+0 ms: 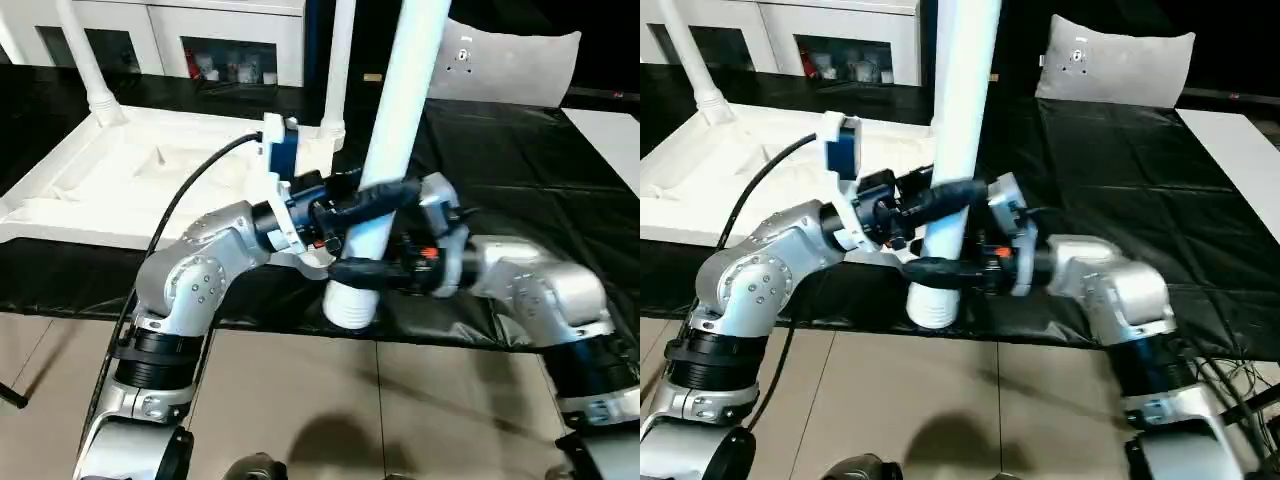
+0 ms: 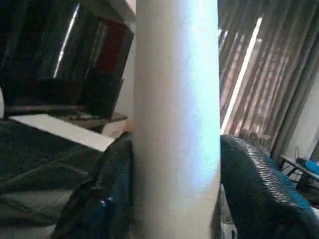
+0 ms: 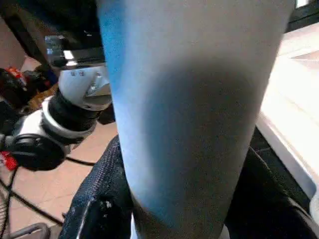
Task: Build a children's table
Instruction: Move to table
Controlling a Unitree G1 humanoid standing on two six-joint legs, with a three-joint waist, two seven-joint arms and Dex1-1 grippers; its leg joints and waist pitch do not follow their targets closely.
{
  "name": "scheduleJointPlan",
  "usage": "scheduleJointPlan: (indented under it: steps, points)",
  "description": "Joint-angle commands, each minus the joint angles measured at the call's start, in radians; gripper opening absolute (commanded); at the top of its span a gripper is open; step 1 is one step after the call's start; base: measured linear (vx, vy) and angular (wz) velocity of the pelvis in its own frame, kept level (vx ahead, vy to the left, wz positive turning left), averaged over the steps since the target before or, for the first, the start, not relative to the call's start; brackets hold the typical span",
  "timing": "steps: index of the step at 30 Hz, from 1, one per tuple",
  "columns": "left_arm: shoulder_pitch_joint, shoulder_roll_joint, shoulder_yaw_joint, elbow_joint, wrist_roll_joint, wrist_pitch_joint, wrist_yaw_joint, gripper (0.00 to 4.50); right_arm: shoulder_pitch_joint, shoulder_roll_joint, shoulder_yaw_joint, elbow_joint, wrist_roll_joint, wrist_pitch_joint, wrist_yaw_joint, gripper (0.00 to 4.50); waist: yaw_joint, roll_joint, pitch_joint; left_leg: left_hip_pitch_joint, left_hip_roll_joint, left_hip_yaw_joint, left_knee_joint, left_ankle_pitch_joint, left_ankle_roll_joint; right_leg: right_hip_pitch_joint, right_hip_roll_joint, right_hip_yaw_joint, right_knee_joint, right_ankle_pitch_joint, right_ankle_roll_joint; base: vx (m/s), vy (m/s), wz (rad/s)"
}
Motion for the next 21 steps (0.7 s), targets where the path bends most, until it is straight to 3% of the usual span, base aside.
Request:
scheduleJointPlan:
  steps: [1, 11, 18, 21]
  points:
    - [0.004, -0.02, -0.052, -0.082, -0.007, 0.002, -0.005, 3.03, -0.017, 0.013, 0.009, 0.029, -0.054, -0.04, -0.059, 1.91, -0.003, -0.005, -0.069, 0.038, 0.15, -0.064, -0.101, -0.262, -0.089, 0.03, -0.108, 0.062, -0.053, -0.122, -0.287, 0.0, 0.0, 0.0]
    - [0.031, -0.106, -0.088, -0.13, -0.013, -0.001, 0.062, 3.33, -0.021, 0.081, 0.009, 0.073, -0.106, -0.075, -0.167, 1.91, -0.003, -0.003, -0.068, 0.039, 0.15, -0.067, -0.103, -0.306, -0.104, 0.029, -0.108, 0.064, -0.059, -0.158, -0.272, 0.0, 0.0, 0.0]
    - [0.041, -0.145, -0.107, -0.149, -0.012, -0.004, 0.084, 3.33, -0.016, 0.112, 0.01, 0.117, -0.148, -0.125, -0.221, 1.91, -0.005, -0.005, -0.068, 0.037, 0.149, -0.065, -0.103, -0.282, -0.086, 0.03, -0.107, 0.064, -0.061, -0.137, -0.267, 0.0, 0.0, 0.0]
    - [0.041, -0.168, -0.085, -0.145, -0.004, -0.024, 0.121, 3.33, -0.001, 0.142, -0.035, 0.108, -0.122, -0.131, -0.258, 1.91, -0.004, -0.008, -0.067, 0.037, 0.15, -0.065, -0.104, -0.277, -0.077, 0.03, -0.107, 0.065, -0.061, -0.139, -0.267, 0.0, 0.0, 0.0]
